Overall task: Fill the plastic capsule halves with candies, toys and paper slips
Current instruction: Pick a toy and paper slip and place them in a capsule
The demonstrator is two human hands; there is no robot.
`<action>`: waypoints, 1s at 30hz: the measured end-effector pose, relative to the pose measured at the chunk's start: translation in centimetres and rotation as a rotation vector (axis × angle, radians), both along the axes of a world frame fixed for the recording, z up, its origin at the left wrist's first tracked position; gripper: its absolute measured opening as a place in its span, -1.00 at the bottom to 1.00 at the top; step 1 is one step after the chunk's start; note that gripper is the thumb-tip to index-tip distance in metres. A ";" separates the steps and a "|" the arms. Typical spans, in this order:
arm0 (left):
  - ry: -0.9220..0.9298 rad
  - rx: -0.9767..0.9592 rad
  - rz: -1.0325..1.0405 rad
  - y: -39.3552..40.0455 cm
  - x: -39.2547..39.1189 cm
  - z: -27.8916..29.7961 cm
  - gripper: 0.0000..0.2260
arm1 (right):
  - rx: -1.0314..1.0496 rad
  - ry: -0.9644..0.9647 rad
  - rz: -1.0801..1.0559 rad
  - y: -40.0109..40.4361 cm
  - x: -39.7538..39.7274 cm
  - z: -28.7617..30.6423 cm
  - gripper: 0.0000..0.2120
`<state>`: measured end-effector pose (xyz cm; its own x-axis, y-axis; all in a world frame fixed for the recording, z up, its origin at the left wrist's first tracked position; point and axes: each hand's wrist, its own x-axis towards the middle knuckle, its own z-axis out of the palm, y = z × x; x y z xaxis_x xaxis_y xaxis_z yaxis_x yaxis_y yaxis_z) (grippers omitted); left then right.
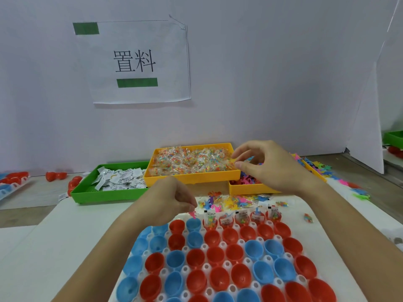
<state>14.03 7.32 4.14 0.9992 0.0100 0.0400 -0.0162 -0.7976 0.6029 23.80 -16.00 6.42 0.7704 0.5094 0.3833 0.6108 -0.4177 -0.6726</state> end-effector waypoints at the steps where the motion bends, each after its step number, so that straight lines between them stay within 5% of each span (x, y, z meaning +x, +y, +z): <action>1: 0.009 0.007 -0.001 0.0 0.0 -0.1 -0.94 | -0.006 -0.002 0.000 -0.1 0.0 0.0 -0.92; 8: 0.045 0.077 0.008 -0.3 0.1 -0.6 -0.91 | -0.121 0.018 -0.087 -1.6 1.6 -0.6 -0.96; 20: -0.074 0.094 0.039 -0.3 0.2 -0.9 -0.90 | -0.644 0.045 -0.393 -2.9 3.4 -4.2 -0.92; 30: -0.166 0.048 0.034 -0.4 0.2 -0.6 -0.90 | -0.679 -0.106 -0.412 -2.5 3.1 -5.9 -0.93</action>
<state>14.25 6.94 3.50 0.9779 0.0377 0.2054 -0.0847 -0.8274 0.5552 26.91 -18.47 0.47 0.9243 0.3399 0.1737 0.3645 -0.9210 -0.1373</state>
